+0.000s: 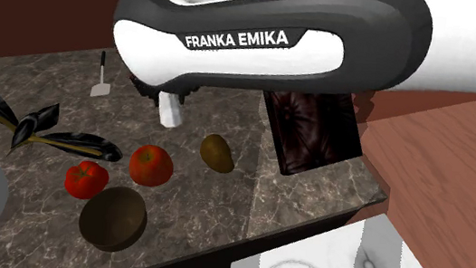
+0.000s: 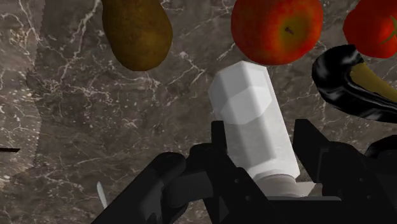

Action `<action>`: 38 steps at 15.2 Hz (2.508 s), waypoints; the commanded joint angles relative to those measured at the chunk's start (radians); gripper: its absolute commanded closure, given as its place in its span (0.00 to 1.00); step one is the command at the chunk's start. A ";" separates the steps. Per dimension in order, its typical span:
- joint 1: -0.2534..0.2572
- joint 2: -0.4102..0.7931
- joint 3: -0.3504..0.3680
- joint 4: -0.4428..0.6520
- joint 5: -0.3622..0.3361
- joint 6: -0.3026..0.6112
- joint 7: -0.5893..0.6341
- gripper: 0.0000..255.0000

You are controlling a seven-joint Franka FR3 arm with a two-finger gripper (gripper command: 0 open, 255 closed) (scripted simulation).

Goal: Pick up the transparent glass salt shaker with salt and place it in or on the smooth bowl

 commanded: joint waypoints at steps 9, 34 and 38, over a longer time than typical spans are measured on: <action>0.099 -0.063 0.129 -0.046 -0.030 -0.017 0.247 1.00; 0.162 0.032 0.244 -0.155 -0.159 0.152 0.508 1.00; 0.162 0.032 0.244 -0.155 -0.159 0.152 0.508 1.00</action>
